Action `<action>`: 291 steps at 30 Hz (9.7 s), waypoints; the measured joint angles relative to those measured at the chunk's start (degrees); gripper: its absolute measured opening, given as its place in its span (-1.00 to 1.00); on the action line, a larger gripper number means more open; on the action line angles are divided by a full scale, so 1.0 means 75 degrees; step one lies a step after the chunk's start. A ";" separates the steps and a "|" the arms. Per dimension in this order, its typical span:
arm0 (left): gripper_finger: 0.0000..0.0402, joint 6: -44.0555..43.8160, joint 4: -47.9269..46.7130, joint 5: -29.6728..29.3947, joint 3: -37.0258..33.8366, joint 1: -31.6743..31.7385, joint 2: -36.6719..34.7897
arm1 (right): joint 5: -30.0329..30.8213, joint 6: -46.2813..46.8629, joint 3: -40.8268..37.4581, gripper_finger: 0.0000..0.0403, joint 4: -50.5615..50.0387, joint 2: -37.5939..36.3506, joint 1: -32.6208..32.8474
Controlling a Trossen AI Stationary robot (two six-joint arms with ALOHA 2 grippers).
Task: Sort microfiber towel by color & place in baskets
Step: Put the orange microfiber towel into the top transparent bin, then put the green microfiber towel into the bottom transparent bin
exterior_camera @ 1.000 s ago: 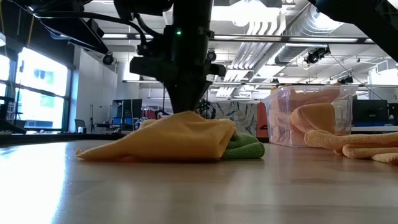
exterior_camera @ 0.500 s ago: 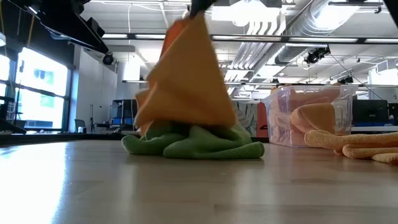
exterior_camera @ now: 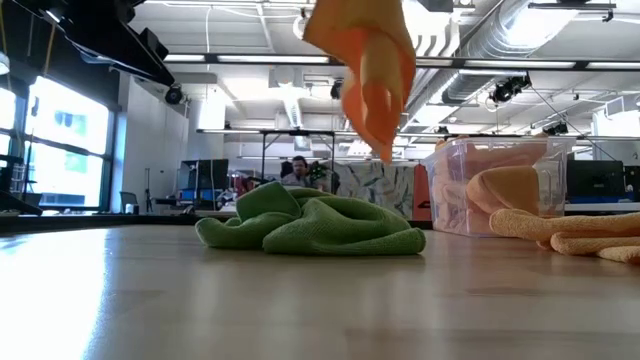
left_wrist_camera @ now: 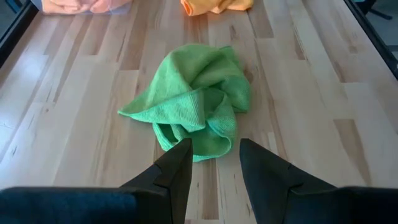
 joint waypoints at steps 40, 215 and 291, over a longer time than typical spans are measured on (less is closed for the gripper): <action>-0.39 -0.0003 0.1296 -0.1081 0.0000 0.0328 0.0000 | -0.3745 -0.4754 -0.8082 -1.00 0.2478 -0.6015 -0.6333; -0.05 -0.3554 -0.2300 0.0828 0.7051 0.0917 1.0619 | -0.4572 0.1993 -1.2942 -1.00 0.6657 -0.6313 0.3375; -0.65 -0.9434 -0.2639 0.0756 0.1742 -0.6703 0.4879 | -0.3454 0.3462 -1.2942 -1.00 0.8850 -0.6292 0.1568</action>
